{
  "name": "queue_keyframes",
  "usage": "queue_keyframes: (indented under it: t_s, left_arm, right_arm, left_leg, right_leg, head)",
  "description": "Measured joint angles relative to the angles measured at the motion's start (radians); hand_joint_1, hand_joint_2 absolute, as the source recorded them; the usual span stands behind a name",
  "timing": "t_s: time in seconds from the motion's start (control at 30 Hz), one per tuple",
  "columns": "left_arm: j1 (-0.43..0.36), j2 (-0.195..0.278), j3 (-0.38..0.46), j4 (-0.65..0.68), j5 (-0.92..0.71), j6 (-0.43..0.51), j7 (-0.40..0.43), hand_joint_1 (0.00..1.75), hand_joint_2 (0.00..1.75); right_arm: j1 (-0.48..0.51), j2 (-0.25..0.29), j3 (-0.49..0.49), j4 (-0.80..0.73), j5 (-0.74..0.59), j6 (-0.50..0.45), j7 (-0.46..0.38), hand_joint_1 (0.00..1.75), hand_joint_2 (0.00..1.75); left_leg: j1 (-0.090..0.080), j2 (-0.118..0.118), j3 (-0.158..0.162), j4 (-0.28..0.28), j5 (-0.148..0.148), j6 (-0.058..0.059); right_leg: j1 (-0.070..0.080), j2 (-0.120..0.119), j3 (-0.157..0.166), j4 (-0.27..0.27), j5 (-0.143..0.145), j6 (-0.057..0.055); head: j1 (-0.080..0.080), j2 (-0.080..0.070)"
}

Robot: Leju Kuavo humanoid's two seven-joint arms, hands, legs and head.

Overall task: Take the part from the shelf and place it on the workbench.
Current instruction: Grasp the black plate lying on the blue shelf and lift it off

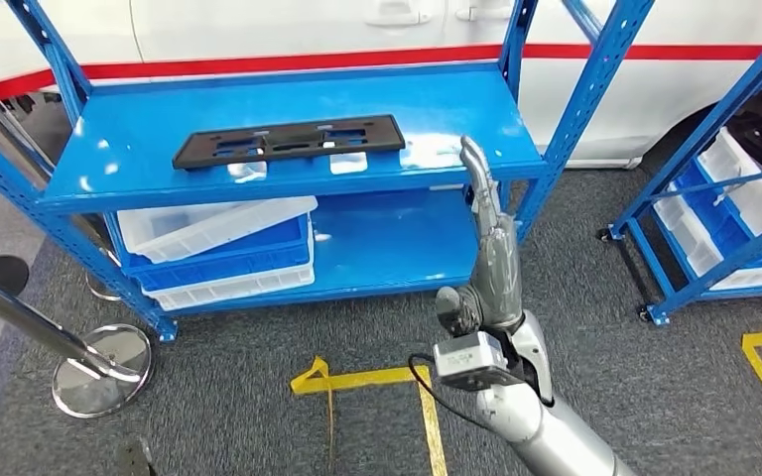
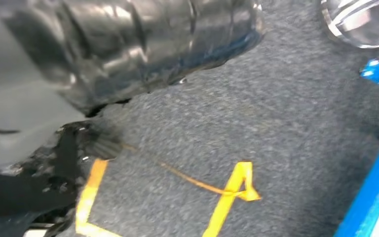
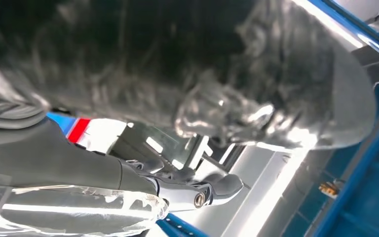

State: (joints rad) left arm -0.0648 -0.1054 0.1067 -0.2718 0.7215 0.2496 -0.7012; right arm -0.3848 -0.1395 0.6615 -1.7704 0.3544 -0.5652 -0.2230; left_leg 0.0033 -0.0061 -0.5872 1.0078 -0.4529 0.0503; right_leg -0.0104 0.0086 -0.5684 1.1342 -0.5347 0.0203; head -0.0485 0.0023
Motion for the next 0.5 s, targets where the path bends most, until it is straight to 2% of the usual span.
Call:
queue_keyframes:
  t_s: [0.07, 0.1, 0.13, 0.17, 0.2, 0.23, 0.3, 0.33, 0.43, 0.5]
  left_arm:
    - [-0.001, 0.002, 0.000, 0.000, 0.000, 0.000, 0.000, 0.00, 0.00]
    - [-0.001, 0.002, 0.000, 0.000, 0.000, 0.000, 0.000, 0.00, 0.00]
    - [0.001, 0.002, 0.000, 0.001, 0.000, 0.000, 0.000, 0.00, 0.00]
    - [0.002, 0.002, 0.000, 0.001, 0.000, 0.000, 0.001, 0.00, 0.00]
    - [0.002, 0.001, 0.000, 0.001, 0.000, 0.001, 0.003, 0.00, 0.00]
    - [0.002, 0.001, 0.000, 0.002, 0.000, 0.002, 0.004, 0.00, 0.00]
    - [-0.001, 0.000, 0.001, 0.004, 0.001, 0.006, 0.008, 0.00, 0.00]
    - [-0.003, 0.000, 0.001, 0.005, 0.002, 0.008, 0.010, 0.00, 0.00]
    - [-0.005, 0.000, 0.001, 0.006, 0.003, 0.011, 0.014, 0.00, 0.00]
    - [-0.006, -0.001, 0.001, 0.006, 0.002, 0.014, 0.016, 0.00, 0.00]
  right_arm:
    - [0.002, -0.002, 0.000, 0.000, 0.001, 0.000, 0.000, 0.00, 0.00]
    - [0.004, -0.003, 0.000, 0.000, 0.003, 0.000, 0.002, 0.00, 0.00]
    - [0.005, -0.003, 0.000, 0.001, 0.005, 0.000, 0.003, 0.00, 0.00]
    - [0.006, -0.003, 0.000, 0.001, 0.009, 0.000, 0.007, 0.00, 0.00]
    - [0.006, -0.004, 0.000, 0.001, 0.015, 0.001, 0.010, 0.00, 0.00]
    - [0.006, -0.004, 0.000, 0.001, 0.020, 0.001, 0.013, 0.00, 0.00]
    - [0.007, -0.005, 0.001, 0.002, 0.029, 0.001, 0.018, 0.00, 0.00]
    - [0.008, -0.006, 0.001, 0.003, 0.032, 0.000, 0.019, 0.00, 0.00]
    - [0.010, -0.008, 0.001, 0.003, 0.038, 0.000, 0.023, 0.00, 0.00]
    - [0.010, -0.009, 0.002, 0.003, 0.040, 0.000, 0.024, 0.00, 0.00]
  left_leg:
    - [-0.002, 0.000, 0.019, 0.000, -0.017, 0.007]
    - [-0.002, -0.001, 0.030, 0.000, -0.026, 0.008]
    - [-0.003, -0.002, 0.043, 0.000, -0.037, 0.008]
    - [-0.003, -0.003, 0.059, 0.000, -0.048, 0.007]
    - [-0.003, -0.004, 0.075, 0.000, -0.061, 0.005]
    - [-0.004, -0.005, 0.091, 0.001, -0.074, 0.002]
    - [-0.005, -0.007, 0.110, -0.001, -0.098, -0.008]
    - [-0.006, -0.008, 0.118, 0.001, -0.104, -0.014]
    - [-0.005, -0.006, 0.126, 0.031, -0.100, -0.028]
    - [-0.002, -0.003, 0.087, 0.117, -0.111, -0.035]
  right_leg:
    - [0.001, 0.000, -0.091, 0.124, -0.038, 0.003]
    - [0.001, 0.000, -0.128, 0.160, -0.051, 0.003]
    - [0.001, 0.000, -0.151, 0.165, -0.051, 0.002]
    - [0.001, 0.000, -0.158, 0.136, -0.031, 0.000]
    - [0.002, -0.001, -0.149, 0.080, 0.012, -0.004]
    - [0.005, -0.001, -0.138, 0.013, 0.070, -0.010]
    - [0.012, -0.002, -0.115, -0.076, 0.139, -0.021]
    - [0.015, -0.001, -0.109, -0.092, 0.149, -0.026]
    - [0.013, 0.000, -0.076, -0.107, 0.135, -0.043]
    - [0.010, -0.001, -0.048, -0.116, 0.122, -0.053]
  head:
    - [0.001, 0.000]
    - [0.001, 0.000]
    - [0.002, 0.000]
    - [0.002, 0.000]
    - [0.002, 0.000]
    - [0.002, 0.000]
    - [0.002, 0.000]
    - [0.002, 0.000]
    - [0.001, 0.000]
    - [0.001, 0.000]
